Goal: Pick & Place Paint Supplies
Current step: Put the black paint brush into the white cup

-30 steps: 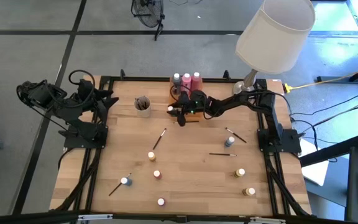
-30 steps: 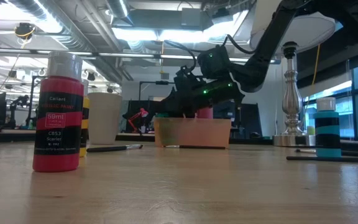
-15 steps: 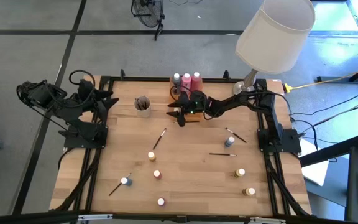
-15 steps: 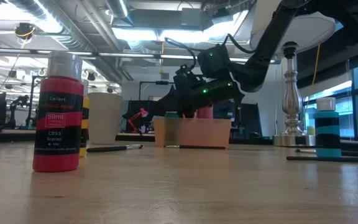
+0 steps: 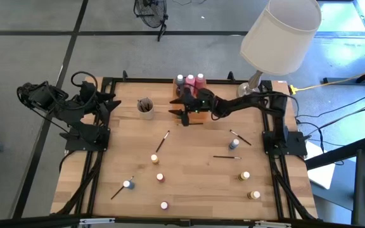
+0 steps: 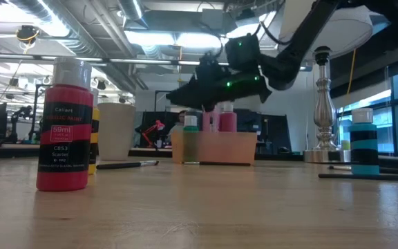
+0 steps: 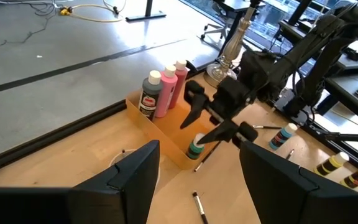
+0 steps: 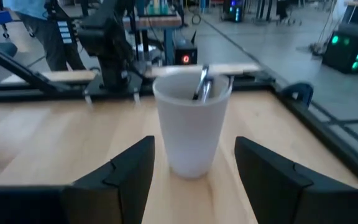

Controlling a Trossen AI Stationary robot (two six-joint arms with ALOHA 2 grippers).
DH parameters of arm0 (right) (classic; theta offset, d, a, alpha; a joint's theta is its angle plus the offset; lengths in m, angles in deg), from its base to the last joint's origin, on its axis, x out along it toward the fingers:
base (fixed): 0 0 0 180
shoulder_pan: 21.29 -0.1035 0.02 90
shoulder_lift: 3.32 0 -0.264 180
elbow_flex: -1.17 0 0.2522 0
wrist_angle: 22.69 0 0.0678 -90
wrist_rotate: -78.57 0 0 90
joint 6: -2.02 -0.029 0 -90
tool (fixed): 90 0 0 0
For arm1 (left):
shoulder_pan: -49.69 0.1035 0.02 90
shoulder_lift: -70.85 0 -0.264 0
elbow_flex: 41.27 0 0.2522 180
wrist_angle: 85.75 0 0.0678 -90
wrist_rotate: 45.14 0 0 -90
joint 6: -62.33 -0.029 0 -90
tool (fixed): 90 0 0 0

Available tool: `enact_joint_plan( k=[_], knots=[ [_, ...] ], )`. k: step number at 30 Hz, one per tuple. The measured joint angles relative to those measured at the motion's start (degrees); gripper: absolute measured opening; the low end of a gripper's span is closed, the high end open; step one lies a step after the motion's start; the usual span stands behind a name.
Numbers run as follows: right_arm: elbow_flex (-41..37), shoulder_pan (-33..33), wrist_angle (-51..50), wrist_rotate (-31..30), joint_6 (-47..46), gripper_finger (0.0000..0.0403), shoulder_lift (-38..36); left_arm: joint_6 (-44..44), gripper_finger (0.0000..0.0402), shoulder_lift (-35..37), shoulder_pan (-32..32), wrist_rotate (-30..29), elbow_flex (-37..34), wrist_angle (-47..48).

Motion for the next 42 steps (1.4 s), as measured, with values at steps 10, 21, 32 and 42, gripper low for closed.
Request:
enact_joint_plan(
  k=[10, 21, 32, 42],
  knots=[
    [-0.02, -0.88, -5.7, 0.02, -0.5, 0.0227, -10.7, -0.06, 0.0219, -0.02, 0.0, 2.08, -0.02, 1.05],
    [0.07, -5.43, -27.38, 0.18, -0.95, 0.0227, -33.85, -0.23, 0.0219, -1.1, -0.01, 2.47, -0.02, 1.42],
    [0.14, -13.31, -56.63, 0.2, -20.05, 0.0227, -48.54, -10.09, 0.0219, -2.19, -0.01, -1.31, -0.02, 1.31],
    [0.15, -16.42, -84.89, -7.27, -32.96, 0.0226, -48.72, -16.09, 0.0219, -2.31, 0.0, 0.68, -0.02, 1.31]
  ],
)
